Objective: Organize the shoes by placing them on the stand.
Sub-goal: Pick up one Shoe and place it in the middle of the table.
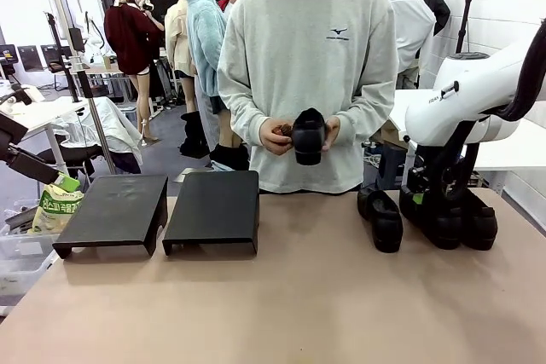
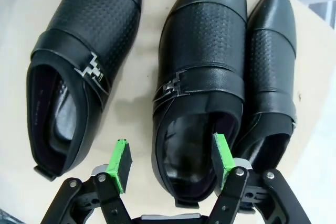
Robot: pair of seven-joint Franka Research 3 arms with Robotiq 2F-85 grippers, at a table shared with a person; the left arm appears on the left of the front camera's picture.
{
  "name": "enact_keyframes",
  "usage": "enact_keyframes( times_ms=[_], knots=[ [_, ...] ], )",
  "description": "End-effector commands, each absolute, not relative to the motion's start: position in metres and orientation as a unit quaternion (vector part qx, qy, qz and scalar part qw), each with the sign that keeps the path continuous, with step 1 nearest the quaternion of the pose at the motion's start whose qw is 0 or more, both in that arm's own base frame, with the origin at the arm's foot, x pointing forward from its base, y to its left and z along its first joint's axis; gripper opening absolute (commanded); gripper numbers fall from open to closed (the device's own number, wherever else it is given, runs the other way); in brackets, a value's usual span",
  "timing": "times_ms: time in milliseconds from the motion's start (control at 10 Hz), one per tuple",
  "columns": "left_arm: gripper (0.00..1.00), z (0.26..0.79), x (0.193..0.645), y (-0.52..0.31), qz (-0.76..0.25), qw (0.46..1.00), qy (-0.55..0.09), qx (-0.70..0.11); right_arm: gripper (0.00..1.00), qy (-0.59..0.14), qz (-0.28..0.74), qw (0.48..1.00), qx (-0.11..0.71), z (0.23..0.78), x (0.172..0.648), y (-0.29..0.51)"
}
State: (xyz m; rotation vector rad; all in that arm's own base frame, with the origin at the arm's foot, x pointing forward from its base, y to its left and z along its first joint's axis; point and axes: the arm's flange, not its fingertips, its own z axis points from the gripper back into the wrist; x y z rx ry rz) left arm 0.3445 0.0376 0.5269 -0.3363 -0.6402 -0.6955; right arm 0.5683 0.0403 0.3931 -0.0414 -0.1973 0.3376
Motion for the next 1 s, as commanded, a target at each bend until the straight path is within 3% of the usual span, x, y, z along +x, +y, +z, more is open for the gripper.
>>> enact_keyframes(
  times_ms=[0,700,900],
  knots=[
    [1.0,0.526,0.344,0.041,-0.34,0.875,-0.306,-0.157,0.77,-0.095,0.134,0.986,-0.022,0.382,0.574,0.041],
    [1.0,0.526,0.344,0.041,-0.34,0.875,-0.306,-0.157,0.77,-0.042,0.105,0.994,0.005,0.363,0.58,0.033],
    [1.0,0.526,0.344,0.041,-0.34,0.875,-0.306,-0.157,0.64,-0.043,0.102,0.994,0.003,0.363,0.582,0.035]
  ],
)
